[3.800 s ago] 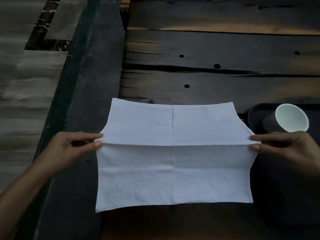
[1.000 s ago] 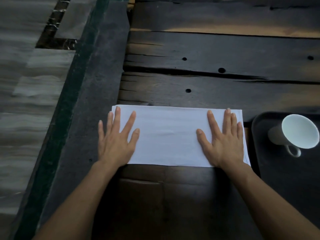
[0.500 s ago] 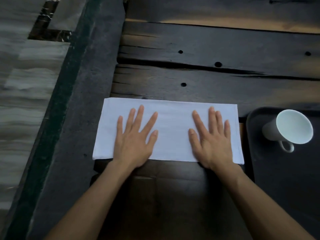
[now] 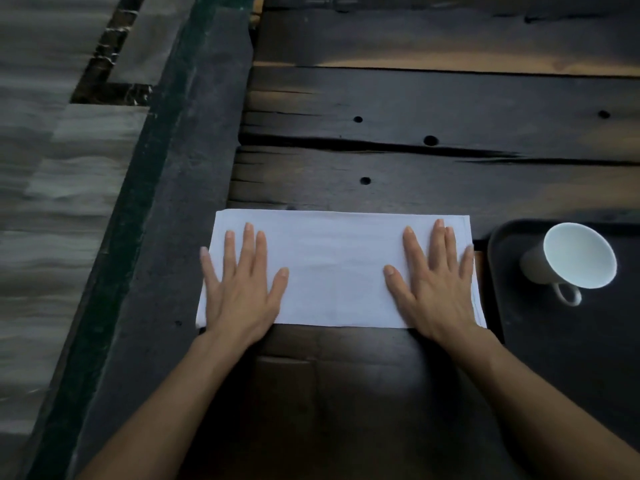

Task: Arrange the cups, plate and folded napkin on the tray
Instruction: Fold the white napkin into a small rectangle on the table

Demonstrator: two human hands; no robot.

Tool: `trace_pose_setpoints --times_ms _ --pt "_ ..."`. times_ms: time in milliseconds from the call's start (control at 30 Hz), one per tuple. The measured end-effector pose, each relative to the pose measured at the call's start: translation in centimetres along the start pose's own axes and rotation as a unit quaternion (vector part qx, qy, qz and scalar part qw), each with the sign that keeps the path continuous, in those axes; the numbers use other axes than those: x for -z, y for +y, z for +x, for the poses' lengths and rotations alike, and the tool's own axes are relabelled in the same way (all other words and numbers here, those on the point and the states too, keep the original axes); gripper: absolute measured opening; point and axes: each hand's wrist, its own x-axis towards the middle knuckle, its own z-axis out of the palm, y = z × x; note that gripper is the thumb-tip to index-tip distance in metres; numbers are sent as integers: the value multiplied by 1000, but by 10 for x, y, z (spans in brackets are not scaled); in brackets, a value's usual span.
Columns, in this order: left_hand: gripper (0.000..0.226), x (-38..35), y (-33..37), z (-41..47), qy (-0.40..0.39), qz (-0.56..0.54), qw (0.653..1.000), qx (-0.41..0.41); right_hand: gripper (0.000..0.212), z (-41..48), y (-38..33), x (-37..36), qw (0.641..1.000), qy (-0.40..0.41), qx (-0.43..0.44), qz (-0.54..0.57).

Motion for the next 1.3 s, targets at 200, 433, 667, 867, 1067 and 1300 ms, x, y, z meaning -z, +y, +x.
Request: trace_pose_setpoints --times_ms 200,433,667,867,1067,1300 --pt "70 -6 39 23 -9 -2 995 -95 75 19 -10 -7 998 -2 61 -30" --pt "80 -11 27 5 28 -38 996 72 79 29 13 -2 998 20 15 -62" --pt "79 -8 21 12 17 -28 999 28 78 0 8 -6 999 17 -37 -33" --pt "76 2 16 64 6 13 992 -126 76 -63 -16 -25 989 28 -148 -2" --pt "72 17 25 102 -32 33 965 -259 84 -110 -59 -34 978 -32 -204 8" --pt "77 12 72 45 -7 -68 998 -4 75 -84 -5 2 986 -56 158 -12"
